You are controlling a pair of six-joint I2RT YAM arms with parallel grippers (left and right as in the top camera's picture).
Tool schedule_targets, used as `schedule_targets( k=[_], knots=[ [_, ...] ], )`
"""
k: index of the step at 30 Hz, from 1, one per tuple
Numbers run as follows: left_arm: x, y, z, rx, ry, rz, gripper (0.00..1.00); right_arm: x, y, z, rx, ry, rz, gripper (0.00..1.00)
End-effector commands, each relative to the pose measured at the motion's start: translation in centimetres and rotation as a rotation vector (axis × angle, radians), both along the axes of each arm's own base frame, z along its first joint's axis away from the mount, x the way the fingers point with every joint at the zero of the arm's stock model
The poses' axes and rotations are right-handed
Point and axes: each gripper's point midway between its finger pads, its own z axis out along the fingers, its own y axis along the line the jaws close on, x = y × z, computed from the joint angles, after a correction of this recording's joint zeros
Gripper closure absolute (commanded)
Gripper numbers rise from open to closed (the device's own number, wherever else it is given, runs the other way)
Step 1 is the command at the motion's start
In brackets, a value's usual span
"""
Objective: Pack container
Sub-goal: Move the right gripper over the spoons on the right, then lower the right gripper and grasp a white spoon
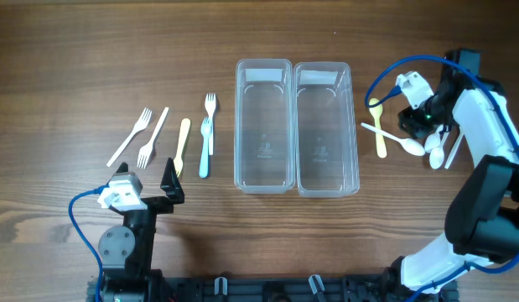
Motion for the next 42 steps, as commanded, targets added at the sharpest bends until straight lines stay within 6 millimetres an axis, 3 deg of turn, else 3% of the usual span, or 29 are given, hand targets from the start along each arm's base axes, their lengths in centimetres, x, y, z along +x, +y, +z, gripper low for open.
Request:
schedule_targets(
  k=[1,13,21,27,33,38,42],
  knots=[
    [-0.1,0.0,-0.1,-0.015,0.011,0.003,0.0,-1.3,1.1,-2.1,0.031,0.04,0.092,0.56],
    [-0.1,0.0,-0.1,-0.015,0.011,0.003,0.0,-1.0,1.4,-2.9,0.046,0.027,0.122,0.56],
    [-0.1,0.0,-0.1,-0.015,0.011,0.003,0.0,-2.1,2.1,-5.6,0.083,0.088,0.149,0.55],
    [-0.1,0.0,-0.1,-0.015,0.011,0.003,0.0,-1.9,2.0,-6.2,0.083,0.084,0.148,0.55],
    [-0.1,0.0,-0.1,-0.015,0.011,0.003,0.0,-1.3,1.9,-6.6,0.077,0.065,0.146,0.69],
    [-0.1,0.0,-0.1,-0.015,0.011,0.003,0.0,-1.6,1.9,-7.6,0.087,0.094,0.141,0.94],
    [-0.1,0.0,-0.1,-0.015,0.011,0.003,0.0,-1.1,1.6,-7.4,0.081,0.08,0.066,0.96]
  ],
)
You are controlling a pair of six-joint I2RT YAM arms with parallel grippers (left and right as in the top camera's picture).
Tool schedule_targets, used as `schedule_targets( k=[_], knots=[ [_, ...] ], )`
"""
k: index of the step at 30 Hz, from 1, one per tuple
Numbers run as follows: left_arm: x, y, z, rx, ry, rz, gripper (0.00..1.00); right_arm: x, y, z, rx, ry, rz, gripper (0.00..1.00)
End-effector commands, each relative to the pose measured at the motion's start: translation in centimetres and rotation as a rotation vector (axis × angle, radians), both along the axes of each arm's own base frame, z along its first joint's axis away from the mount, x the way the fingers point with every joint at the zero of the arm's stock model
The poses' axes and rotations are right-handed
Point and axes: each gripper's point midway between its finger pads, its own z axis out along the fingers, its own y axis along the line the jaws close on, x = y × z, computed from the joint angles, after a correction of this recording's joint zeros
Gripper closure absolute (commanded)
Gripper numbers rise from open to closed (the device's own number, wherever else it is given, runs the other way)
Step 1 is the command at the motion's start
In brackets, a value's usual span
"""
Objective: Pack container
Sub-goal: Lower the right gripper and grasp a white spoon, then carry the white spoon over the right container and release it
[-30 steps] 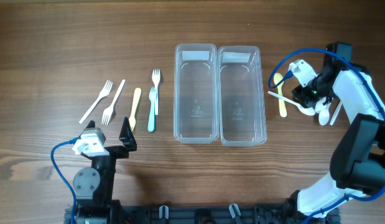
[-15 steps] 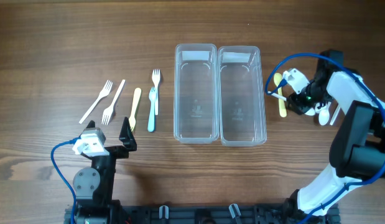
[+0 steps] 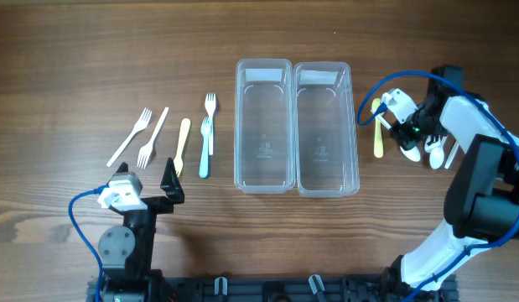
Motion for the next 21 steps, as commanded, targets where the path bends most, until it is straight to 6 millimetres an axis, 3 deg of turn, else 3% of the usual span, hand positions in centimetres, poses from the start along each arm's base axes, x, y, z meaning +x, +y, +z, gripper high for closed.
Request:
schedule_targets(
  k=[1,5,14,18,21],
  knots=[
    [-0.1,0.0,-0.1,-0.015,0.011,0.003,0.0,0.0,0.2,-1.4,0.022,0.033,-0.069,0.96],
    [-0.1,0.0,-0.1,-0.015,0.011,0.004,0.0,1.8,-0.5,0.6,0.008,-0.022,-0.153,0.96],
    [-0.1,0.0,-0.1,-0.015,0.011,0.004,0.0,5.7,-1.3,9.7,-0.004,-0.268,-0.206,0.96],
    [-0.1,0.0,-0.1,-0.015,0.011,0.003,0.0,6.7,0.4,14.4,0.081,-0.393,-0.233,0.96],
    [-0.1,0.0,-0.1,-0.015,0.011,0.003,0.0,7.1,3.2,18.2,0.223,-0.468,-0.298,0.96]
  ],
)
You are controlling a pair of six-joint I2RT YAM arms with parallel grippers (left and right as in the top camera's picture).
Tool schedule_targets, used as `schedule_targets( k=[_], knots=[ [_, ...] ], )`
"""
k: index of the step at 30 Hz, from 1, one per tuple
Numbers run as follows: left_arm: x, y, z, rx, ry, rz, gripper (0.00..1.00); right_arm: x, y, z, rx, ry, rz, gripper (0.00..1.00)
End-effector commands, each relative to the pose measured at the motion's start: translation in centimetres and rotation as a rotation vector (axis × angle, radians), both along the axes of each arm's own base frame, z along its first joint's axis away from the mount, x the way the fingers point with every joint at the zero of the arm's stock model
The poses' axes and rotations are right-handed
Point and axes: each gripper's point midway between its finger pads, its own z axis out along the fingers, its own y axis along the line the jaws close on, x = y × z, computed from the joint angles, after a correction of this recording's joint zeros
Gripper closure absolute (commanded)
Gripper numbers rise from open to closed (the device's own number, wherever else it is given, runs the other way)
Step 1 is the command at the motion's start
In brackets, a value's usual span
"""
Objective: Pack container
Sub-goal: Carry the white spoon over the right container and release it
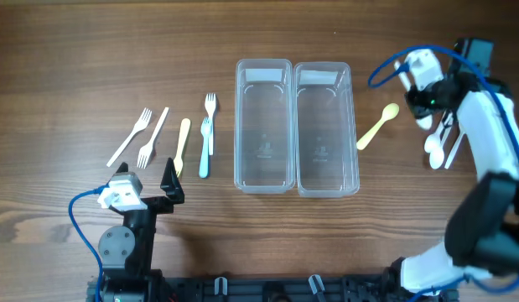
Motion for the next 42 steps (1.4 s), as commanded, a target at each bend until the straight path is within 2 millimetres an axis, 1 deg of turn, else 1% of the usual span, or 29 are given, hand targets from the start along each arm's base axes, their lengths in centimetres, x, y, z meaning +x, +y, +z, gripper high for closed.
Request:
schedule_targets(
  k=[1,3,5,7,9,11,12,18,20,24,26,30,33,38,39,40,42],
  knots=[
    [-0.1,0.0,-0.1,-0.015,0.011,0.003,0.0,1.1,4.7,6.8,0.235,-0.159,-0.062,0.96],
    [-0.1,0.0,-0.1,-0.015,0.011,0.003,0.0,1.2,7.0,9.1,0.361,-0.191,-0.11,0.96],
    [-0.1,0.0,-0.1,-0.015,0.011,0.004,0.0,1.1,9.3,10.7,0.456,-0.201,-0.138,0.96],
    [-0.1,0.0,-0.1,-0.015,0.011,0.004,0.0,0.9,11.5,11.6,0.52,-0.195,-0.153,0.96],
    [-0.1,0.0,-0.1,-0.015,0.011,0.003,0.0,0.6,13.5,11.8,0.565,-0.171,-0.156,0.96],
    [-0.1,0.0,-0.1,-0.015,0.011,0.003,0.0,0.2,15.4,11.4,0.597,-0.131,-0.158,0.96],
    [-0.1,0.0,-0.1,-0.015,0.011,0.003,0.0,0.0,16.0,11.1,0.607,-0.113,-0.161,0.96],
    [-0.1,0.0,-0.1,-0.015,0.011,0.004,0.0,-1.5,20.3,6.9,0.569,0.044,-0.131,0.96],
    [-0.1,0.0,-0.1,-0.015,0.011,0.004,0.0,-1.4,20.8,5.8,0.54,0.063,-0.134,0.96],
    [-0.1,0.0,-0.1,-0.015,0.011,0.004,0.0,-1.7,21.1,3.7,0.496,0.112,-0.148,0.96],
    [-0.1,0.0,-0.1,-0.015,0.011,0.003,0.0,-2.0,21.0,2.6,0.478,0.148,-0.154,0.96],
    [-0.1,0.0,-0.1,-0.015,0.011,0.004,0.0,-2.3,20.1,0.3,0.418,0.195,-0.194,0.96],
    [-0.1,0.0,-0.1,-0.015,0.011,0.003,0.0,-2.3,20.3,-0.5,0.419,0.219,-0.197,0.96],
    [-0.1,0.0,-0.1,-0.015,0.011,0.004,0.0,-2.5,20.2,-0.7,0.414,0.227,-0.197,0.95],
    [-0.1,0.0,-0.1,-0.015,0.011,0.004,0.0,-2.5,20.2,-0.7,0.413,0.23,-0.198,0.81],
    [-0.1,0.0,-0.1,-0.015,0.011,0.004,0.0,-2.6,20.2,-0.7,0.413,0.231,-0.198,0.64],
    [-0.1,0.0,-0.1,-0.015,0.011,0.004,0.0,-2.6,20.2,-0.7,0.413,0.233,-0.199,0.49]
  ],
)
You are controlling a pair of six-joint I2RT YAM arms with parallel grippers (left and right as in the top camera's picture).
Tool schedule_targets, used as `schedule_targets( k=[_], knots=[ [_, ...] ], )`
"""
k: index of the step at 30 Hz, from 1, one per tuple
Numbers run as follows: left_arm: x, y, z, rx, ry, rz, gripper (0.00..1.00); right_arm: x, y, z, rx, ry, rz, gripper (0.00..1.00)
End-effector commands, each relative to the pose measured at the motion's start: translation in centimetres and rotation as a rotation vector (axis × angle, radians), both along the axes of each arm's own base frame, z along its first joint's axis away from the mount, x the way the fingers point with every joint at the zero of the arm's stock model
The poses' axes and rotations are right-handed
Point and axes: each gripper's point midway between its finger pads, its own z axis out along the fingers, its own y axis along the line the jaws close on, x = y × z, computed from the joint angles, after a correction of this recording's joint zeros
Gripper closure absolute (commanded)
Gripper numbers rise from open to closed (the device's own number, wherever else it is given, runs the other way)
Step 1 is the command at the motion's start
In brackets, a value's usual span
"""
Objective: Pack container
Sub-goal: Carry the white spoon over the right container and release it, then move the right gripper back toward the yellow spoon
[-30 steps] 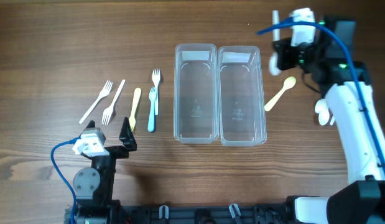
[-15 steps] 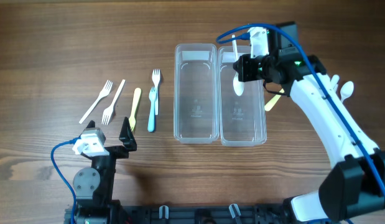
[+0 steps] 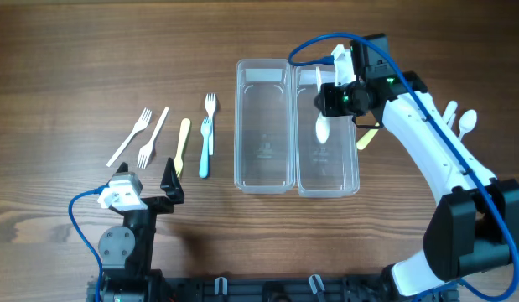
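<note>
Two clear plastic containers stand side by side mid-table, the left one [image 3: 263,126] and the right one [image 3: 347,172], both bare inside. My right gripper [image 3: 336,98] hovers over the right container, shut on a white spoon [image 3: 323,127] that hangs bowl-down above its floor. A yellow spoon [image 3: 365,138] lies just right of that container, partly under the arm. Two more white spoons [image 3: 465,122] lie at the far right. Forks and a knife lie left of the containers: white forks [image 3: 142,134], a yellow knife [image 3: 182,144], a blue fork [image 3: 205,151]. My left gripper [image 3: 171,180] rests near the front edge, holding nothing.
The left arm's base [image 3: 125,239] sits at the front left with a blue cable looped around it. The right arm [image 3: 435,159] stretches from the front right across the table's right side toward the containers.
My right gripper has moved from the far right edge to above the right container, carrying a white spoon. The left arm has not moved.
My right gripper was over the group of spoons at the right, then low among them beside the yellow spoon. Afterwards it stood raised at the far right, with the yellow spoon knocked askew. Now it holds a white spoon over the right container.
</note>
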Motion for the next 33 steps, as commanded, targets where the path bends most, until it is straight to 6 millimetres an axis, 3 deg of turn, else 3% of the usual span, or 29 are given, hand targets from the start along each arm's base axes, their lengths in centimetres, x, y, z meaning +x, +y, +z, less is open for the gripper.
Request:
schedule_targets(
  k=[1,3,6,10,14,17,19,21,24,28,30,31,33],
  knots=[
    [-0.1,0.0,-0.1,-0.015,0.011,0.004,0.0,0.2,-0.1,-0.3,-0.013,0.005,-0.01,0.46],
    [-0.1,0.0,-0.1,-0.015,0.011,0.004,0.0,0.2,0.1,-0.2,-0.004,0.003,-0.006,0.44],
    [-0.1,0.0,-0.1,-0.015,0.011,0.003,0.0,0.8,1.2,1.0,0.058,-0.036,0.02,0.5],
    [-0.1,0.0,-0.1,-0.015,0.011,0.003,0.0,2.1,1.4,5.6,0.117,-0.143,-0.027,0.52],
    [-0.1,0.0,-0.1,-0.015,0.011,0.004,0.0,2.6,-3.3,11.2,0.059,-0.243,-0.272,0.52],
    [-0.1,0.0,-0.1,-0.015,0.011,0.003,0.0,1.2,-7.9,12.8,-0.042,-0.264,-0.451,0.52],
    [-0.1,0.0,-0.1,-0.015,0.011,0.004,0.0,0.0,-10.7,12.9,-0.123,-0.249,-0.542,0.49],
    [-0.1,0.0,-0.1,-0.015,0.011,0.004,0.0,-1.0,-12.0,12.3,-0.168,-0.213,-0.572,0.43],
    [-0.1,0.0,-0.1,-0.015,0.011,0.003,0.0,-1.3,-12.4,10.7,-0.184,-0.164,-0.578,0.24],
    [-0.1,0.0,-0.1,-0.015,0.011,0.004,0.0,-1.1,-12.8,8.3,-0.168,-0.091,-0.656,0.2],
    [-0.1,0.0,-0.1,-0.015,0.011,0.003,0.0,-0.8,-13.6,7.2,-0.155,-0.055,-0.718,0.12],
    [-0.1,0.0,-0.1,-0.015,0.011,0.004,0.0,-0.7,-14.3,6.4,-0.138,-0.027,-0.78,0.0],
    [-0.1,0.0,-0.1,-0.015,0.011,0.004,0.0,-0.6,-15.6,5.2,-0.119,0.016,-0.873,0.0]
  ],
)
